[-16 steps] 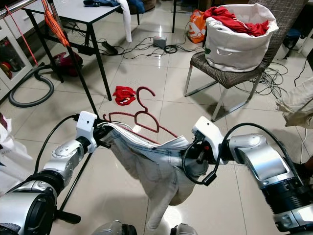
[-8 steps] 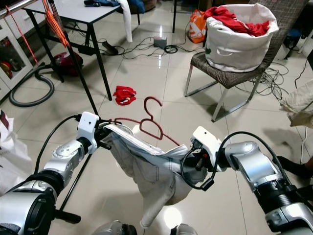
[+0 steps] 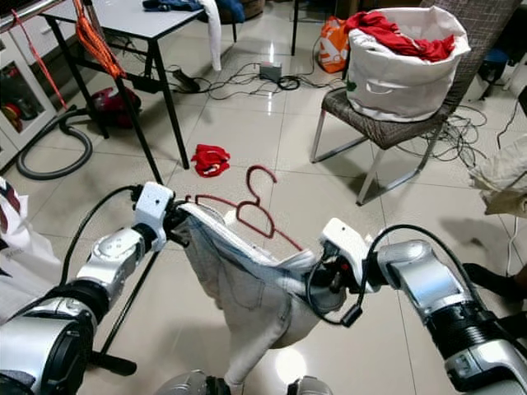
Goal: Hang hanger
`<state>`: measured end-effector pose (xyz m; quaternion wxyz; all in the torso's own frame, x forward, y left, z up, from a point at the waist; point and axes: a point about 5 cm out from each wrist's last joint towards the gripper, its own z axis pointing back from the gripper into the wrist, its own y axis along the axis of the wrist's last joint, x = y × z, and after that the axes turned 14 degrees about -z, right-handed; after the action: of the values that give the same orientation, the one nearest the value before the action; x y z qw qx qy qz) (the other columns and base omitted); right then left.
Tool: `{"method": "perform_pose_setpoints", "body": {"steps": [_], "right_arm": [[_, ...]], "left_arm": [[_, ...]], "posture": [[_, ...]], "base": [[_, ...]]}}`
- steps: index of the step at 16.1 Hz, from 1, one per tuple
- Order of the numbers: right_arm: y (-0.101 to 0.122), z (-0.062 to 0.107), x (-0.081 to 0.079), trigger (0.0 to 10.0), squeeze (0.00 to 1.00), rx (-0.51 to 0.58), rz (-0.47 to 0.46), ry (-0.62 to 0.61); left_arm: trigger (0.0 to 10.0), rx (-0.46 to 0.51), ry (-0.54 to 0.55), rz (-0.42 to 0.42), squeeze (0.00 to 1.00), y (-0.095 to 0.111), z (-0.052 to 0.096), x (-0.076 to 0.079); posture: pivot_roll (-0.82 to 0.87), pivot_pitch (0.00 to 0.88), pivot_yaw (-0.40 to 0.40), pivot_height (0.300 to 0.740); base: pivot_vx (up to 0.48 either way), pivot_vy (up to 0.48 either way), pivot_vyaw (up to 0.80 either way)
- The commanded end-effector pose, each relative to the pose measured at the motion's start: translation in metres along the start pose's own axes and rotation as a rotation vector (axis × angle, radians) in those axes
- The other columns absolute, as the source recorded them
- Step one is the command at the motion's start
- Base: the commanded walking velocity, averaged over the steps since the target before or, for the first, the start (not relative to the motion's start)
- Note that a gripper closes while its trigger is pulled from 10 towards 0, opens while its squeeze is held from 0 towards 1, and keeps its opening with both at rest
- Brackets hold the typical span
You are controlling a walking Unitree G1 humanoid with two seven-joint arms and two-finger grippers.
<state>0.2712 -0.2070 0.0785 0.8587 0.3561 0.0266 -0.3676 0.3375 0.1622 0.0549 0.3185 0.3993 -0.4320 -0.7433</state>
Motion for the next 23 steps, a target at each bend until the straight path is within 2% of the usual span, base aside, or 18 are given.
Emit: {"method": "perform_pose_setpoints", "body": {"steps": [1,4,7,10,11,12,14,17,18,20,21,22,23], "right_arm": [[-0.007,0.005,0.002,10.0,0.0,-0.069,0.038,-0.023],[-0.002,0.005,-0.002,10.0,0.0,-0.063,0.095,0.005],[-0.008,0.006,-0.002,10.0,0.0,-0.084,0.108,0.004],[-0.006,0.015,0.0,10.0,0.0,-0.051,0.1,-0.018],[-0.004,0.024,0.001,10.0,0.0,-0.033,0.1,-0.026],[-0.004,0.024,0.001,10.0,0.0,-0.033,0.099,-0.026],[-0.009,0.018,0.002,10.0,0.0,-0.051,0.101,-0.018],[-0.002,0.007,-0.005,10.0,0.0,-0.042,0.131,0.028],[-0.006,0.003,-0.002,10.0,0.0,-0.108,0.194,-0.016],[-0.008,-0.003,-0.003,10.0,0.0,-0.136,0.215,-0.012],[-0.01,-0.006,0.0,10.0,0.0,-0.168,0.245,-0.048],[-0.012,-0.008,0.005,10.0,0.0,-0.188,0.258,-0.086],[-0.011,-0.009,0.005,10.0,0.0,-0.172,0.23,-0.074]], "left_arm": [[0.0,0.037,0.084,-0.033,0.0,0.012,0.001,-0.021],[0.0,0.025,0.096,-0.056,0.0,0.011,0.002,-0.023],[0.0,0.016,0.098,-0.086,0.0,0.01,0.003,-0.024],[0.0,-0.009,0.108,-0.093,0.0,0.005,0.005,-0.025],[0.0,-0.019,0.1,-0.092,0.0,0.002,0.005,-0.023],[0.0,-0.02,0.096,-0.091,0.0,0.002,0.005,-0.022],[0.0,-0.021,0.073,-0.087,0.0,0.001,0.004,-0.017],[0.0,-0.018,0.056,-0.088,0.0,0.002,0.002,-0.013],[0.0,-0.019,0.051,-0.088,0.0,0.003,0.002,-0.013],[0.0,-0.016,0.051,-0.086,0.0,0.004,0.001,-0.013],[0.0,-0.014,0.051,-0.086,0.0,0.005,0.001,-0.014],[0.0,-0.01,0.052,-0.087,0.0,0.005,0.001,-0.014],[0.0,-0.008,0.051,-0.087,0.0,0.006,0.001,-0.013]], "posture": [[-0.17,0.0,0.065,0.74],[-0.17,0.0,0.066,0.74],[-0.17,0.0,0.069,0.74],[-0.18,0.0,0.066,0.74],[-0.18,0.0,0.067,0.74],[-0.18,0.0,0.067,0.74],[-0.18,0.0,0.069,0.74],[-0.18,0.0,0.072,0.74],[-0.19,0.0,0.076,0.74],[-0.18,0.0,0.075,0.74],[-0.18,0.0,0.076,0.74],[-0.18,0.0,0.077,0.74],[-0.18,0.0,0.076,0.74]], "base": [[0.0,0.0,0.0],[0.0,0.0,0.0],[0.0,0.0,0.0],[0.0,0.0,0.0],[0.0,0.0,0.0],[0.0,0.0,0.0],[0.0,0.0,0.0],[0.0,0.0,0.0],[0.0,0.0,0.0],[0.0,0.0,0.0],[0.0,0.0,0.0],[0.0,0.0,0.0],[0.0,0.0,0.0]]}}
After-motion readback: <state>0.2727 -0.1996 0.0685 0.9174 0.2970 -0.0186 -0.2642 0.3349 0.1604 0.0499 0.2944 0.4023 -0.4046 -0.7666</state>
